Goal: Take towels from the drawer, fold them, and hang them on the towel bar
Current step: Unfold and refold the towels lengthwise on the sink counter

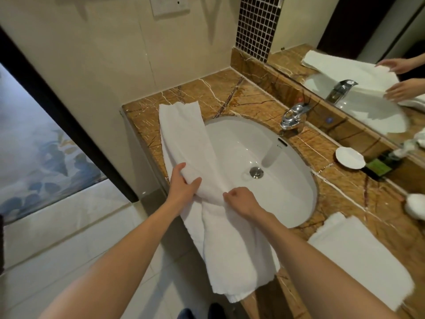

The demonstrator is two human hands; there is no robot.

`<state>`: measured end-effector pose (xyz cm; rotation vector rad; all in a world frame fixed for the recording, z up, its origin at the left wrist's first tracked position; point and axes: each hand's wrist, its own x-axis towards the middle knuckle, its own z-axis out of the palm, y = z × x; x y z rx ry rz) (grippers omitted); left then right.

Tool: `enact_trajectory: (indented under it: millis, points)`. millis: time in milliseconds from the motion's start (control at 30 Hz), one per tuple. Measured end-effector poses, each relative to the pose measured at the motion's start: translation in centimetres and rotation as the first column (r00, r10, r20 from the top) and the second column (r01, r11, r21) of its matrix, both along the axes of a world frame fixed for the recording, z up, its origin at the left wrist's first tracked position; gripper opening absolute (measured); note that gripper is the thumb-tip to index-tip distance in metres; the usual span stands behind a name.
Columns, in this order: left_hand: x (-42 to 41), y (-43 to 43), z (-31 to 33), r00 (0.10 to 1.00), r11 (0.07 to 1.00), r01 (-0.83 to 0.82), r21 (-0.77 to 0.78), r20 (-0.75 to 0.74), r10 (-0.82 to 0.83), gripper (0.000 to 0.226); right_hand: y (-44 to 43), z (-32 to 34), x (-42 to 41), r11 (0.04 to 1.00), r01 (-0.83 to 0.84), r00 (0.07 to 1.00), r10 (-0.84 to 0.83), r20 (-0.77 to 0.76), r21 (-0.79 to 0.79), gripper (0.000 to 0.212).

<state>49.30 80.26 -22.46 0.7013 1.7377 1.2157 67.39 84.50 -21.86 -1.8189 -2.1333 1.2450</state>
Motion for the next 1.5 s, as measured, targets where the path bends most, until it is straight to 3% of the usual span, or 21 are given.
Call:
enact_trajectory:
  millis: [100, 233, 333, 433, 700, 800, 1000, 1133, 1300, 1433, 1500]
  points:
    - [0.3, -0.6, 0.5, 0.984, 0.999, 0.029, 0.023, 0.177, -0.033, 0.095, 0.2, 0.3, 0.5, 1.000, 0.020, 1.000, -0.020, -0.016, 0.013, 0.025]
    - [1.1, -1.2, 1.1, 0.988, 0.983, 0.152, -0.101, 0.037, -0.149, 0.107, 0.5, 0.5, 1.0, 0.998, 0.058, 0.998, -0.059, -0.010, -0.039, 0.017]
    - [1.5, -1.9, 1.3, 0.976, 0.978, 0.198, -0.066, 0.104, -0.191, 0.096, 0.7, 0.1, 1.4, 0.996, 0.058, 0.998, -0.058, 0.016, -0.060, 0.038]
    - [1.9, -2.5, 1.8, 0.964, 0.975, 0.219, -0.023, 0.159, -0.213, 0.082, 0.9, 0.0, 1.7, 0.997, 0.059, 0.998, -0.058, 0.018, -0.048, 0.046]
    - [1.9, -5.1, 1.5, 0.989, 0.990, 0.133, -0.046, 0.066, -0.130, 0.036, 0.1, -0.5, 1.8, 0.999, 0.006, 0.995, -0.010, 0.102, 0.039, 0.045]
    - [2.0, -6.6, 0.9, 0.992, 0.995, 0.080, -0.065, 0.106, -0.073, 0.031, -0.4, -1.0, 1.9, 0.999, 0.028, 0.988, -0.033, 0.153, 0.033, 0.039]
    - [3.2, -9.3, 0.1, 0.935, 0.977, 0.195, -0.080, 0.315, -0.161, 0.070, -1.0, -2.1, 3.2, 0.993, 0.101, 0.980, -0.089, 0.178, -0.059, 0.023]
    - [3.9, -9.8, 0.1, 0.931, 0.953, 0.293, -0.080, 0.248, -0.266, 0.081, -1.1, -2.3, 3.6, 0.997, 0.077, 0.976, -0.077, 0.202, 0.008, 0.018]
    - [4.5, -10.7, 0.1, 0.931, 0.946, 0.306, -0.104, 0.239, -0.275, 0.054, -2.0, -2.1, 3.8, 0.991, -0.042, 0.953, 0.001, 0.302, 0.129, 0.024]
    - [4.8, -11.6, -0.5, 0.939, 0.939, 0.320, -0.124, 0.170, -0.298, 0.026, -2.8, -2.1, 4.7, 0.992, -0.061, 0.942, 0.020, 0.335, 0.112, 0.036]
    - [5.1, -12.0, -0.7, 0.946, 0.945, 0.305, -0.121, 0.157, -0.285, 0.025, -3.3, -2.3, 5.5, 0.996, -0.022, 0.952, -0.004, 0.306, 0.085, 0.039]
